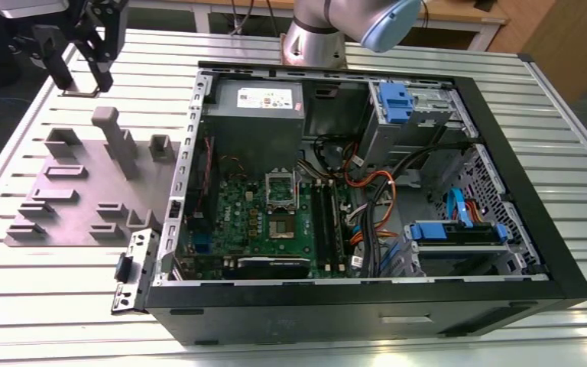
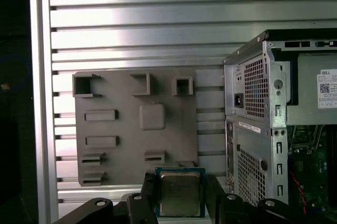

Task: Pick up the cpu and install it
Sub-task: 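Pick up the cpu and move it towards the insertion slot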

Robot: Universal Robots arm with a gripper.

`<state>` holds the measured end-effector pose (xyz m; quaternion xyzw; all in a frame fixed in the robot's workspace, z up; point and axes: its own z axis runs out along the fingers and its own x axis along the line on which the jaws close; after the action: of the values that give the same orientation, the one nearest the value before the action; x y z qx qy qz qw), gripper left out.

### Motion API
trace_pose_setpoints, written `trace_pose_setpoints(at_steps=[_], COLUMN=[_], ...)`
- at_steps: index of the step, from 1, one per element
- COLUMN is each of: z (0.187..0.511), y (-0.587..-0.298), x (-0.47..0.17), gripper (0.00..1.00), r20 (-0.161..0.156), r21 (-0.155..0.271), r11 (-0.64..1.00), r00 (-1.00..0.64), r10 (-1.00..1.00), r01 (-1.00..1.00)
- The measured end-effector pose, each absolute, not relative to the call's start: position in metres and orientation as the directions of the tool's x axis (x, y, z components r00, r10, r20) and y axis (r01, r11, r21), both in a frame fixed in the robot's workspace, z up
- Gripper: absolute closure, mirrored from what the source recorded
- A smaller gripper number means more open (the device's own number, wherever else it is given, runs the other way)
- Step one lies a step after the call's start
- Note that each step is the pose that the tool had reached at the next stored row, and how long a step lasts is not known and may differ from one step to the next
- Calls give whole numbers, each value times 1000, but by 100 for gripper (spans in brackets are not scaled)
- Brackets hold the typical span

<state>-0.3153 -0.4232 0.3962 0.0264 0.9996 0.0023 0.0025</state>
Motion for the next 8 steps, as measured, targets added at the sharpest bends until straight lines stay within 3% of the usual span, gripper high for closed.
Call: trace_pose_setpoints(at_steps=[8], z=[396], y=[-423], x=[-311], gripper=[53], r20=[-5], r21=[4], r11=[999], r00=[-999], r10=[53], r01=[53])
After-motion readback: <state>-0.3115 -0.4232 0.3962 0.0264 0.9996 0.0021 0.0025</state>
